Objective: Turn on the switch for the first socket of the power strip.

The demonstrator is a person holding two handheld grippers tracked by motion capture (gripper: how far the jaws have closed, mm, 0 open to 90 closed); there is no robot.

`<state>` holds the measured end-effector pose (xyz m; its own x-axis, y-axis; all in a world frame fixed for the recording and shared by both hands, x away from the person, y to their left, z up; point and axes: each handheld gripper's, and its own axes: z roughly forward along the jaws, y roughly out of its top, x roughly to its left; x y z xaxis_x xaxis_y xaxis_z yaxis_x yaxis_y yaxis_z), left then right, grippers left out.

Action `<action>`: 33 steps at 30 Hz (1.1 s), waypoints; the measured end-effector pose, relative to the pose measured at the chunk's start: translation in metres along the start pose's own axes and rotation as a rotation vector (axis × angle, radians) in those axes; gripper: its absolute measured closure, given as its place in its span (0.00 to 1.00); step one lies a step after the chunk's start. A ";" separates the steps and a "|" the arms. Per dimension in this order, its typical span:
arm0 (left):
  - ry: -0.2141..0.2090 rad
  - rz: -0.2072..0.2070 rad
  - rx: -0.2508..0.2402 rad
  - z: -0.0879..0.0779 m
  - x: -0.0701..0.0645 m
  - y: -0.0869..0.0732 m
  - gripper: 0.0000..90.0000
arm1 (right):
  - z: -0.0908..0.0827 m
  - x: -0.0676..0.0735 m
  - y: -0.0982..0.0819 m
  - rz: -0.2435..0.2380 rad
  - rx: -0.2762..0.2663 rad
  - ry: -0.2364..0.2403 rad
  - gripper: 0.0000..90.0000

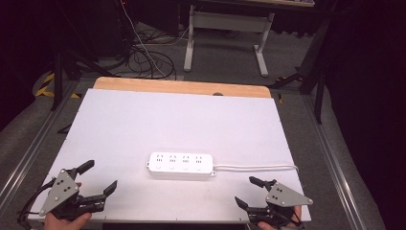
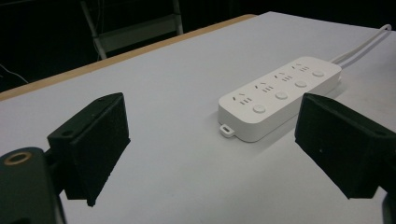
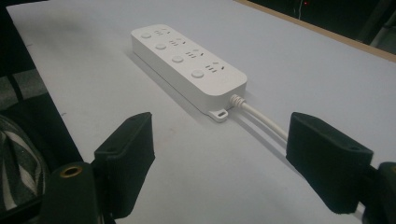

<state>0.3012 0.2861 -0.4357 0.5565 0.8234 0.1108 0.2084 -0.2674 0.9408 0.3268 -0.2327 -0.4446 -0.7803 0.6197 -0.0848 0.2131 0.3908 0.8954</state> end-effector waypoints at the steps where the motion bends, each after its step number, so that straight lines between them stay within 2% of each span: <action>1: 0.001 0.002 0.001 0.000 0.000 0.000 0.12 | 0.000 0.000 0.000 -0.003 0.001 -0.001 0.27; 9: 0.008 -0.001 0.001 0.000 -0.001 0.000 0.12 | 0.000 0.000 0.008 -0.016 0.022 0.029 0.33; 16: 0.010 0.004 0.004 0.000 -0.001 0.000 0.12 | 0.002 -0.001 0.019 -0.029 0.040 0.045 0.33; 22: 0.009 -0.003 0.001 0.000 -0.002 0.000 0.12 | 0.007 -0.004 0.036 -0.034 0.045 0.076 0.38; 28: 0.008 -0.003 0.001 0.000 -0.002 0.000 0.12 | 0.012 -0.005 0.053 -0.056 0.047 0.085 0.39; 33: 0.008 0.004 0.005 0.000 -0.001 0.000 0.12 | 0.014 -0.006 0.059 -0.055 0.049 0.093 0.39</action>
<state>0.3004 0.2851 -0.4355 0.5513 0.8260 0.1173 0.2099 -0.2734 0.9387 0.3528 -0.2035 -0.3973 -0.8422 0.5316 -0.0901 0.1952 0.4563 0.8682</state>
